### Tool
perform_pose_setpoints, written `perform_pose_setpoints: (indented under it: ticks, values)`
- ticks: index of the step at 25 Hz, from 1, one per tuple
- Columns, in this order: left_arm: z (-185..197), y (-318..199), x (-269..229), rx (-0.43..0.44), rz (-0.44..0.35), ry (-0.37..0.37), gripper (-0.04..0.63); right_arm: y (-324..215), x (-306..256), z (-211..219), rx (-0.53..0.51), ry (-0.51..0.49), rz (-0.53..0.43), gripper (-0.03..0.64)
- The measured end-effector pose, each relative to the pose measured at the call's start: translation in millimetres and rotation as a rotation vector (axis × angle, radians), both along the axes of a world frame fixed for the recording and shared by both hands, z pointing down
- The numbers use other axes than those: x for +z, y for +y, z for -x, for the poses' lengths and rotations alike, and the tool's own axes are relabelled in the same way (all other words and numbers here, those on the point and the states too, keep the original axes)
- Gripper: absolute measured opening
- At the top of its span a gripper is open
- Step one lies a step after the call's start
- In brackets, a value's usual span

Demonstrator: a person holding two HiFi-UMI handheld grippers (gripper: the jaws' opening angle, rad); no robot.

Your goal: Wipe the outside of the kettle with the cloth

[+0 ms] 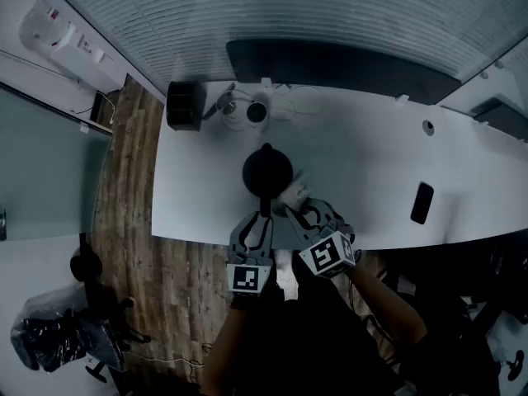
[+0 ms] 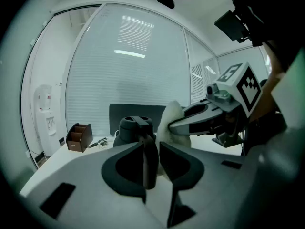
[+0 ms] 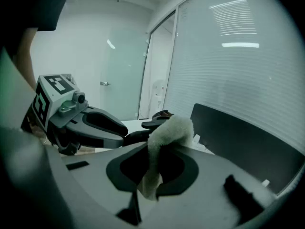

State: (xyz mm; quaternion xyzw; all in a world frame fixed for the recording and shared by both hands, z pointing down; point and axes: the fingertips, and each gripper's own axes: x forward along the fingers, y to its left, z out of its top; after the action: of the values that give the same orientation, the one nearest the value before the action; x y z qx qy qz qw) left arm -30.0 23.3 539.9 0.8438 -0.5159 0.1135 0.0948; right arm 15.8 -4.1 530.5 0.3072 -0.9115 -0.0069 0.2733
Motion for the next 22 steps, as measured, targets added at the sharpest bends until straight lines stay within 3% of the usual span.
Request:
perform_pose_setpoints:
  ticks: [7,13,22]
  values:
    - [10,5,-7,-0.001,0.001,0.001,0.087,-14,23,18,-0.044,0.057,0.041,0.034]
    - [12,11,-15,0.001,0.001,0.016,0.087,-12,39,22,-0.049,0.021,0.049,0.034]
    - [3,28,-16,0.015,0.021,-0.015,0.087,-5,121,12,-0.027,0.082,0.148,0.034]
